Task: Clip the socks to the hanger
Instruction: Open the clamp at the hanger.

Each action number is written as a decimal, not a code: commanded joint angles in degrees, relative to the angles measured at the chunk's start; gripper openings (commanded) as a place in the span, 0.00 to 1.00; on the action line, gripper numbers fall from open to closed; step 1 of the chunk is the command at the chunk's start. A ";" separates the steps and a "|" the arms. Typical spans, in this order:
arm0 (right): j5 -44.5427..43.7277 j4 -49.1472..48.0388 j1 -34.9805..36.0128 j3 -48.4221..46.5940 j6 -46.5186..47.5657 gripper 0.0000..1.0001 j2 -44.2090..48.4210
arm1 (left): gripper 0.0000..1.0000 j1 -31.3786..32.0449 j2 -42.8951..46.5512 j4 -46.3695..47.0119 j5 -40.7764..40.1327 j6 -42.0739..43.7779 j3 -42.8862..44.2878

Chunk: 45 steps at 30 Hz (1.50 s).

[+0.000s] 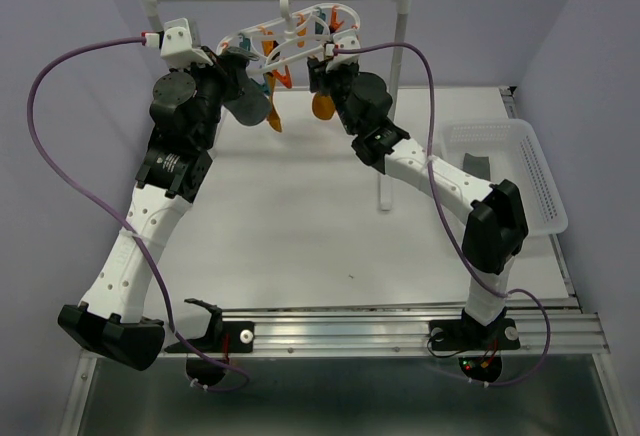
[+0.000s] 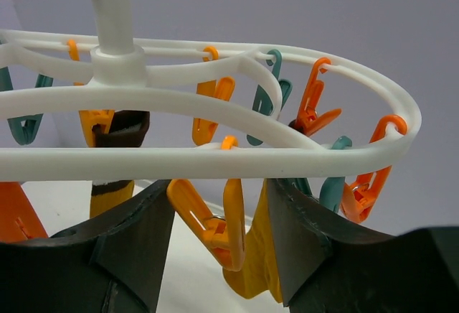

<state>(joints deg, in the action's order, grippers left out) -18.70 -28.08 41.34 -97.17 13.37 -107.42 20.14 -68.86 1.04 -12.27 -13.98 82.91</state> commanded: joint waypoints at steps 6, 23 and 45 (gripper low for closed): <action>-0.81 -2.86 0.49 -4.26 -0.44 0.52 0.01 | 0.00 -0.28 0.48 3.53 -0.91 1.23 0.32; 0.33 0.92 0.49 -6.02 -1.67 0.01 -0.51 | 0.00 -0.45 0.39 3.71 -1.00 1.32 0.23; 0.59 2.50 0.49 -5.84 -13.19 0.01 0.10 | 0.00 -0.45 18.84 3.18 9.81 3.08 -14.44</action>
<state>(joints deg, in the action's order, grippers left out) -17.76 -23.75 41.34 -100.77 1.74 -107.53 19.94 -56.47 0.86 -5.82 -11.40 72.01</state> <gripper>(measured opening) 0.226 0.044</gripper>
